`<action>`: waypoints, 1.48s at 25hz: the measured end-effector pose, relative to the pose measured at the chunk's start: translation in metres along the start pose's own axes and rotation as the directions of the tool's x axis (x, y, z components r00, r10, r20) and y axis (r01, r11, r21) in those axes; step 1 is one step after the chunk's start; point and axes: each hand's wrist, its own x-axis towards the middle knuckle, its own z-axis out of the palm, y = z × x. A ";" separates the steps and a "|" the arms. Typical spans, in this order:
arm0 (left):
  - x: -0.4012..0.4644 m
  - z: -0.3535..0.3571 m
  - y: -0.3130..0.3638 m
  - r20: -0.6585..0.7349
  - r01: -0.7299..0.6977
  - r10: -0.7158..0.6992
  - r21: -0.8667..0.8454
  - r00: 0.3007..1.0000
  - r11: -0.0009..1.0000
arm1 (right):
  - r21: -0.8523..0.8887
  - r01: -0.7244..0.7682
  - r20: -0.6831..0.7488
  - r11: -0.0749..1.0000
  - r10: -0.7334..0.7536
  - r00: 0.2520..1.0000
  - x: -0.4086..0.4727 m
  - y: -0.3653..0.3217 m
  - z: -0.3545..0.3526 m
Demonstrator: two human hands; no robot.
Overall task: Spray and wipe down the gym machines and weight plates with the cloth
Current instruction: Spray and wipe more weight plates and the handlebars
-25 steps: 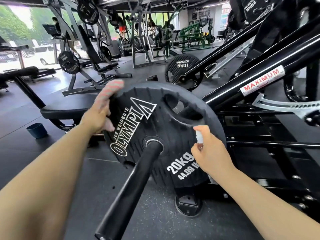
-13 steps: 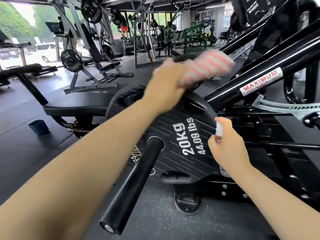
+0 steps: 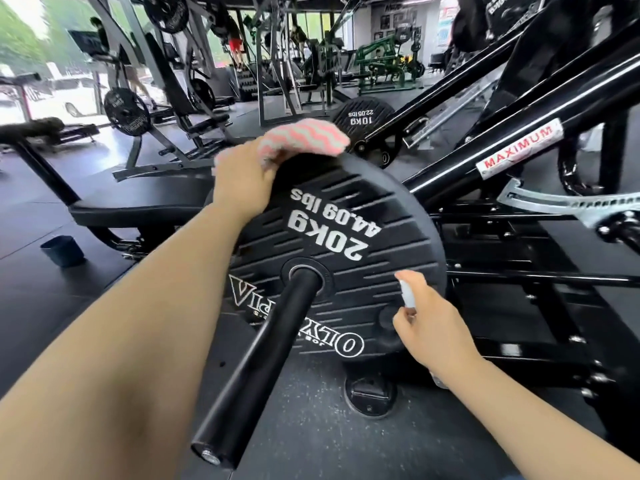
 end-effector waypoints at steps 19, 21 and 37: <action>-0.088 -0.027 -0.021 0.287 0.598 -0.655 -0.737 0.699 0.315 | 0.233 0.020 -0.129 0.972 0.011 0.992 0.032 -0.035 -0.046; -0.071 -0.038 0.008 0.203 0.492 -0.578 -0.772 0.790 0.402 | 0.281 0.063 -0.228 0.958 0.003 0.974 0.048 -0.042 -0.053; -0.033 0.003 0.073 0.013 0.171 -0.172 -0.221 0.985 0.960 | 0.236 0.096 -0.057 0.967 -0.085 0.995 0.084 -0.043 -0.042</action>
